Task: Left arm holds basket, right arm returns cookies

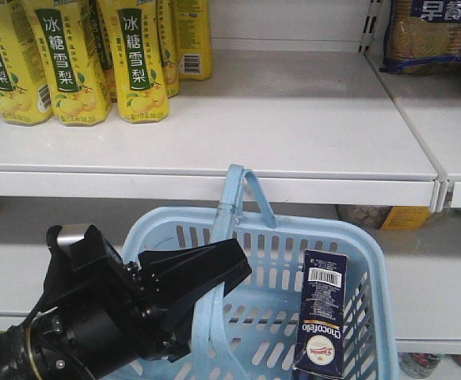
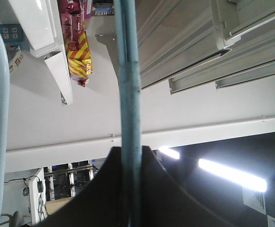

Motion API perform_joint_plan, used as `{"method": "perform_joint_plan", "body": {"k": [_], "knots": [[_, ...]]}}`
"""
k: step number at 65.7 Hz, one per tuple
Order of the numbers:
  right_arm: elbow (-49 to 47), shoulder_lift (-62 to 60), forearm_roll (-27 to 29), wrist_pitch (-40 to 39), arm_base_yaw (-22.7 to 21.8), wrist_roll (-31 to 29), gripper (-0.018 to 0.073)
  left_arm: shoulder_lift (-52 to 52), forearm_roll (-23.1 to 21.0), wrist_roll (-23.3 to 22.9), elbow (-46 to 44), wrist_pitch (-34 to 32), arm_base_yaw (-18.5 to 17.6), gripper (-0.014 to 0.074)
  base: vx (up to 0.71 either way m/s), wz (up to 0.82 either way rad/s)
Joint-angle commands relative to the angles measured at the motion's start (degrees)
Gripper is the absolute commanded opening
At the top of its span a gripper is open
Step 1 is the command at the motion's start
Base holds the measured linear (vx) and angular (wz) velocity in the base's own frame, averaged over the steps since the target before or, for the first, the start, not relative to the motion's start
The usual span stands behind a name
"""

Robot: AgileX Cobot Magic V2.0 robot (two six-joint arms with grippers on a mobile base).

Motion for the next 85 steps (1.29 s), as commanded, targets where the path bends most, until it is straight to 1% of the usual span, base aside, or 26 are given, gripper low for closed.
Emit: {"method": "perform_joint_plan", "body": {"k": [1, 7, 21, 24, 33, 41, 48, 54, 56, 63, 67, 71, 75, 80, 85], "knots": [[-7.35, 5.64, -0.26, -3.26, -0.32, -0.16, -0.0009, -1.73, -4.42, 1.26, -2.05, -7.38, 0.19, -0.0003, 0.00, 0.00], [-15.39, 11.53, -0.26, -0.62, -0.32, -0.16, -0.0007, -1.73, -4.42, 1.26, -2.05, -7.38, 0.19, -0.0003, 0.00, 0.00], [-33.66, 24.65, -0.45, 13.65, -0.01, -0.16, -0.0003, -1.73, -4.42, 1.26, -2.05, -7.38, 0.19, -0.0003, 0.00, 0.00], [-36.70, 26.76, -0.45, 16.36, 0.99, -0.20, -0.0001, -1.73, -4.42, 1.26, -2.05, -7.38, 0.19, -0.0003, 0.00, 0.00], [-46.03, 33.80, -0.51, 26.06, 6.47, -0.28, 0.0024, -1.73, -4.42, 1.26, -2.05, -7.38, 0.19, -0.0003, 0.00, 0.00], [-51.37, 38.63, -0.64, 35.71, 10.61, -0.36, 0.0097, -1.73, -4.42, 1.26, -2.05, -7.38, 0.19, -0.0003, 0.00, 0.00], [-53.29, 41.24, -0.47, 40.79, 13.64, -0.36, 0.0197, -1.73, -4.42, 1.26, -2.05, -7.38, 0.19, -0.0003, 0.00, 0.00], [-53.57, 42.57, -0.26, 44.49, 15.63, -0.36, 0.0313, -1.73, -4.42, 1.26, -2.05, -7.38, 0.19, -0.0003, 0.00, 0.00], [-53.57, 42.99, -0.05, 46.54, 16.28, -0.36, 0.0368, -1.73, -4.42, 1.26, -2.05, -7.38, 0.19, -0.0003, 0.00, 0.00], [-53.57, 43.85, 0.34, 51.99, 17.06, -0.10, 0.0494, -1.73, -4.42, 1.26, -2.05, -7.38, 0.19, -0.0003, 0.00, 0.00], [-53.57, 44.27, 0.62, 55.59, 17.06, 1.32, 0.0557, -1.73, -4.42, 1.26, -2.05, -7.38, 0.19, -0.0003, 0.00, 0.00], [-53.57, 44.75, 0.87, 58.59, 17.11, 3.57, 0.0593, -1.73, -4.42, 1.26, -2.05, -7.38, 0.19, -0.0003, 0.00, 0.00], [-53.57, 45.45, 1.00, 61.14, 17.95, 5.57, 0.0607, -1.73, -4.42, 1.26, -2.05, -7.38, 0.19, -0.0003, 0.00, 0.00], [-53.57, 46.34, 1.14, 63.76, 19.99, 6.41, 0.0605, -1.73, -4.42, 1.26, -2.05, -7.38, 0.19, -0.0003, 0.00, 0.00], [-53.57, 47.60, 1.48, 66.95, 23.28, 7.47, 0.0601, -1.73, -4.42, 1.26, -2.05, -7.38, 0.19, -0.0003, 0.00, 0.00]]}}
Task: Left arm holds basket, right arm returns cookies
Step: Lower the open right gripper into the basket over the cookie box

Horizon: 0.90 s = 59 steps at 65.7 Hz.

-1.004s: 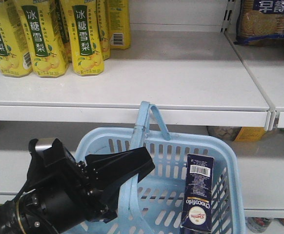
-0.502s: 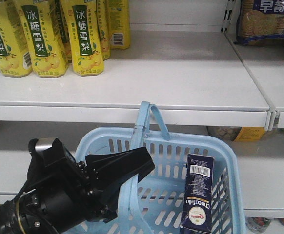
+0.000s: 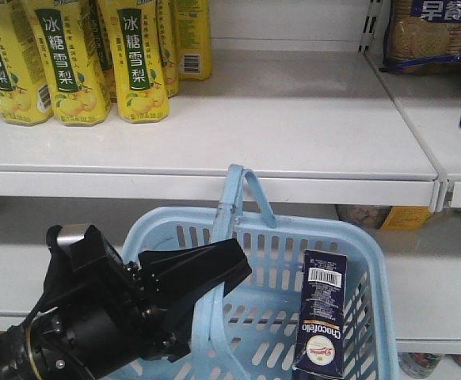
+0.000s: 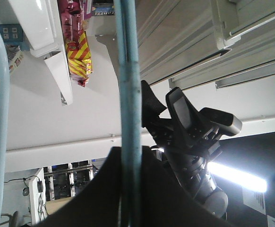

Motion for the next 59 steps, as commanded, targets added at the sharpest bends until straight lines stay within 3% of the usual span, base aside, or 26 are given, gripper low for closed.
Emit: {"method": "perform_joint_plan", "body": {"k": [1, 14, 39, 59], "knots": [[-1.79, 1.44, 0.72, -0.04, 3.28, 1.28, 0.0601, -1.73, -4.42, 1.26, -2.05, -7.38, 0.19, -0.0003, 0.00, 0.00], [-1.79, 5.12, 0.67, 5.81, 10.86, 5.26, 0.0594, -1.73, -4.42, 1.26, -2.05, -7.38, 0.19, -0.0003, 0.00, 0.00], [-1.79, 13.60, 0.40, 14.00, 19.82, 18.56, 0.0594, -1.73, -4.42, 1.26, -2.05, -7.38, 0.19, -0.0003, 0.00, 0.00], [-1.79, 19.49, -3.19, 14.10, 28.75, 26.42, 0.0594, -1.73, -4.42, 1.26, -2.05, -7.38, 0.19, -0.0003, 0.00, 0.00]]}}
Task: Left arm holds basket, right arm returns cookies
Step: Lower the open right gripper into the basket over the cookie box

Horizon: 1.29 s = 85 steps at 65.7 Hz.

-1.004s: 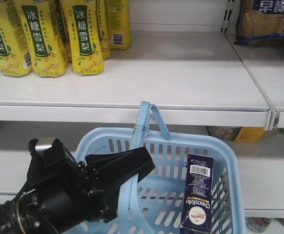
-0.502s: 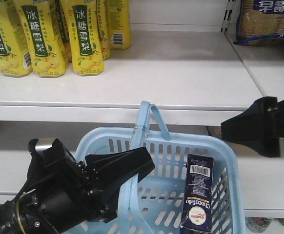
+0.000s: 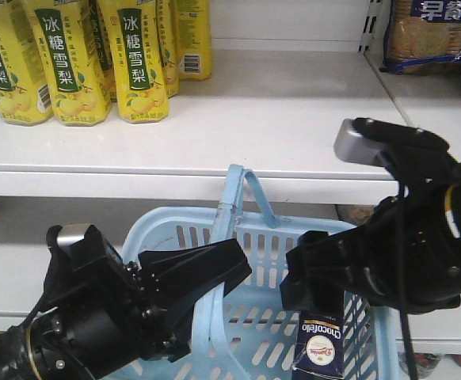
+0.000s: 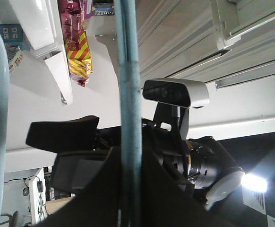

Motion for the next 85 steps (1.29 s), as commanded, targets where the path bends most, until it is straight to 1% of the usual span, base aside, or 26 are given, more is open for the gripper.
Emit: {"method": "perform_joint_plan", "body": {"k": [1, 12, 26, 32, 44, 56, 85], "knots": [[-1.79, 0.61, -1.81, -1.90, 2.28, 3.09, 0.0594, -1.73, -4.42, 1.26, -2.05, -7.38, 0.19, -0.0003, 0.00, 0.00], [-1.79, 2.27, -5.01, -2.41, 4.94, 8.62, 0.0594, -1.73, -4.42, 1.26, -2.05, -7.38, 0.19, -0.0003, 0.00, 0.00], [-1.79, 3.81, -12.24, -2.37, 7.78, 14.26, 0.0594, -1.73, -4.42, 1.26, -2.05, -7.38, 0.19, -0.0003, 0.00, 0.00], [-1.79, 4.42, -14.90, -2.43, 8.42, 16.29, 0.0594, -1.73, -4.42, 1.26, -2.05, -7.38, 0.19, -0.0003, 0.00, 0.00], [-1.79, 5.70, -17.47, -2.54, 8.42, 19.01, 0.0594, -1.73, -4.42, 1.26, -2.05, -7.38, 0.19, -0.0003, 0.00, 0.00], [-1.79, 7.53, -18.15, -4.25, 8.42, 19.70, 0.0594, -1.73, -4.42, 1.26, -2.05, -7.38, 0.19, -0.0003, 0.00, 0.00], [-1.79, 10.26, -20.10, -4.89, 8.42, 19.42, 0.0585, -1.73, -4.42, 1.26, -2.05, -7.38, 0.19, -0.0003, 0.00, 0.00]]}}
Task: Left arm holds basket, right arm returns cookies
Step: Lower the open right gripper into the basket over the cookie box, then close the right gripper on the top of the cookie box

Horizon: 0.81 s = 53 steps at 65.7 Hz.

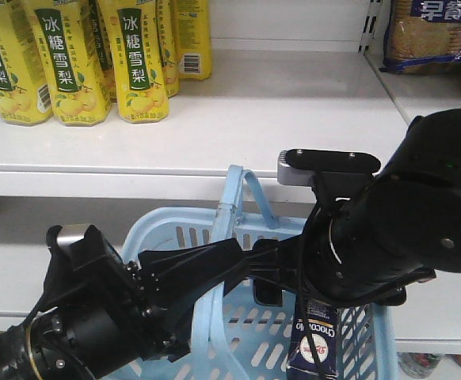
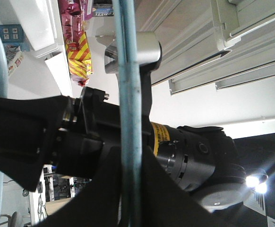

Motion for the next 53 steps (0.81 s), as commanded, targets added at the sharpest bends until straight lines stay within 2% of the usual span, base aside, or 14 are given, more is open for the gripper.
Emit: {"method": "perform_joint_plan", "body": {"k": [1, 20, 44, 53], "knots": [[-1.75, -1.03, -2.40, -1.81, 0.00, -0.52, 0.0582, -1.73, -4.23, 1.26, -2.05, -7.37, 0.19, -0.0003, 0.00, 0.00], [-1.75, -1.03, -5.35, 1.22, 0.00, -1.24, 0.0530, -1.73, -4.23, 1.26, -2.05, -7.37, 0.19, -0.0003, 0.00, 0.00], [0.81, -1.03, -5.24, 1.21, -0.06, -1.24, 0.0461, -1.73, -4.23, 1.26, -2.05, -7.37, 0.19, -0.0003, 0.00, 0.00], [1.08, -1.03, -5.06, 0.10, -0.06, -1.11, 0.0407, -1.73, -4.23, 1.26, -2.05, -7.37, 0.19, -0.0003, 0.00, 0.00]]}}
